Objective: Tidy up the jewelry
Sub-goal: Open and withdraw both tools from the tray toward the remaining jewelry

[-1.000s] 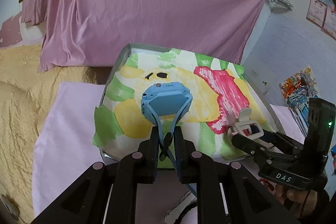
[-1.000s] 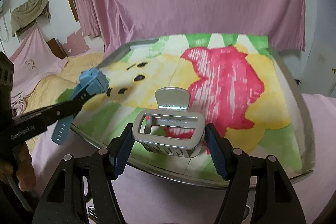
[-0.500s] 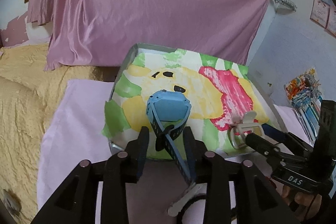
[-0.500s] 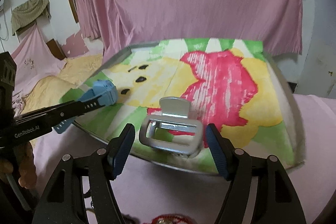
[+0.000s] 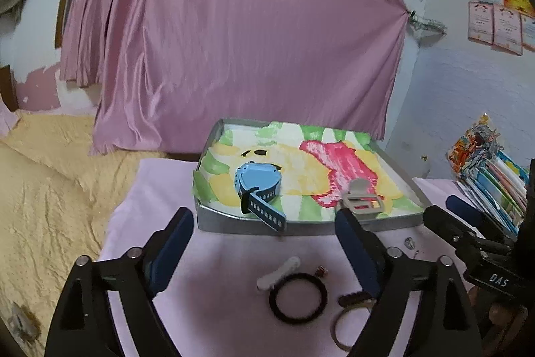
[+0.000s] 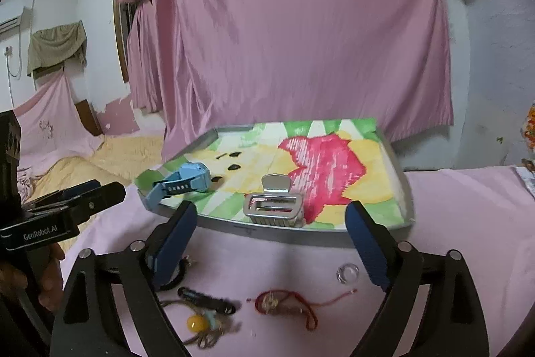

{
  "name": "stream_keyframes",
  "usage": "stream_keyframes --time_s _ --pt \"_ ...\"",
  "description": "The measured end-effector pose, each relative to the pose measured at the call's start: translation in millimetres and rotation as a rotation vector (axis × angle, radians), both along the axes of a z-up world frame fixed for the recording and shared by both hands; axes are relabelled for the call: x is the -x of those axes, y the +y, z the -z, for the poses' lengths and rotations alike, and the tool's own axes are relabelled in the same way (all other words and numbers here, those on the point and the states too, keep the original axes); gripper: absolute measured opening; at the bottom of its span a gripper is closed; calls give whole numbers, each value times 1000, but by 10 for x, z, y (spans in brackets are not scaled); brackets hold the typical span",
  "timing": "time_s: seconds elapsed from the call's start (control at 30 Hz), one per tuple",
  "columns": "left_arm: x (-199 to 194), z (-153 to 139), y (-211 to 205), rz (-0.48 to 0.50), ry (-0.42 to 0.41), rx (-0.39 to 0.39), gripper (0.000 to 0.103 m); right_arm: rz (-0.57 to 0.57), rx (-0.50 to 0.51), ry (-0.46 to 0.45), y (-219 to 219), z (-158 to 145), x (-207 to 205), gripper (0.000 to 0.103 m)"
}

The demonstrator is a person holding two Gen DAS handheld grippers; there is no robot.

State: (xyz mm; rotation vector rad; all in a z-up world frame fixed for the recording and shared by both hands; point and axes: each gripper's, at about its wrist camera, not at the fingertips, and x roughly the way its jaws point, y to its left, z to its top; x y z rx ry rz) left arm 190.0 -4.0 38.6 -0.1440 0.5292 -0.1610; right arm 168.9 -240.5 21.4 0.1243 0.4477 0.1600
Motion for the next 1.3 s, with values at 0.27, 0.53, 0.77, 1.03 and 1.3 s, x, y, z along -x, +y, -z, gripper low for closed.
stream_keyframes --time_s 0.27,0.53,0.77,1.03,1.3 --pt "474 -4 -49 -18 -130 -23 102 58 23 -116 -67 -25 521 100" --pt "829 79 -113 -22 -202 -59 103 90 43 -193 -109 36 900 101" --pt "994 181 -151 -13 -206 -77 103 100 55 -196 -148 144 1060 101" --pt "1023 276 -218 12 -166 -92 103 117 68 -137 -233 276 1067 101" --pt "880 352 -347 69 -57 -128 103 104 72 -41 -319 329 922 101"
